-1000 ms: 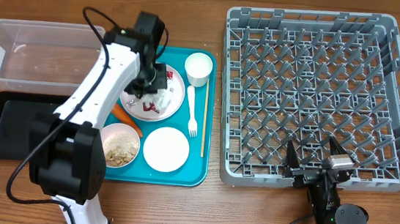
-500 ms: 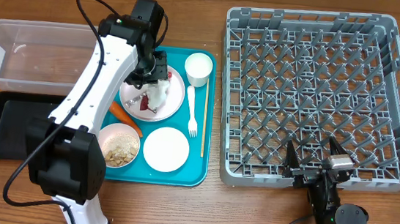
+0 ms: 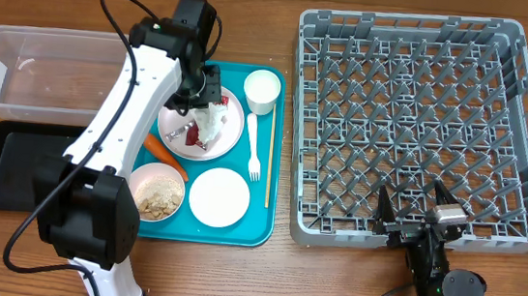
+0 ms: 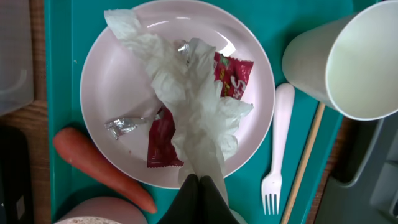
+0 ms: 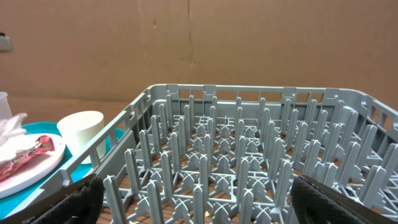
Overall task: Sort waste into correct bins and load items into the dishwasher rack
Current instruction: 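Carry the tissue left and release it into the clear plastic bin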
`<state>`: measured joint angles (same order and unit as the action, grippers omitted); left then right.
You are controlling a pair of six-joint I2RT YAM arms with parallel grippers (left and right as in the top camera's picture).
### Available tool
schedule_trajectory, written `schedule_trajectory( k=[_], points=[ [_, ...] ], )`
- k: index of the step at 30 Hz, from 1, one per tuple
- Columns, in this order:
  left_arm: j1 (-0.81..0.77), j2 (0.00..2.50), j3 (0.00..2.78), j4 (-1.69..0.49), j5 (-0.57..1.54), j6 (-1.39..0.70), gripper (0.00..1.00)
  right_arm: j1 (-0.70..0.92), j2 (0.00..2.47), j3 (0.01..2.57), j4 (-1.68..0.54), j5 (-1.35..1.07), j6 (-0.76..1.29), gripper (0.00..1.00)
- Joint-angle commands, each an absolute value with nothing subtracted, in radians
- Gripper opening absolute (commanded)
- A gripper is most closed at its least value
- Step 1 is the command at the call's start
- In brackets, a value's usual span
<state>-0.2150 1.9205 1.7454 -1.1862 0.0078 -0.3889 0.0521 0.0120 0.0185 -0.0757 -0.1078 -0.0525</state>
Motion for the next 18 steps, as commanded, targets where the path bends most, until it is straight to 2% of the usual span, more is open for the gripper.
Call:
schedule_trajectory(
  k=[1, 9, 18],
  points=[
    [-0.194, 1.903, 1.900, -1.232, 0.054, -0.389, 0.04, 0.049, 0.005, 0.008, -0.072, -0.113, -0.049, 1.00],
    [-0.146, 1.901, 2.159, -1.405, 0.045, -0.390, 0.04, 0.049, 0.005, 0.008, -0.072, -0.113, -0.049, 1.00],
    [0.042, 1.902, 2.180, -1.441, -0.033, -0.498, 0.04, 0.049, 0.005, 0.008, -0.072, -0.113, -0.049, 1.00]
  ],
)
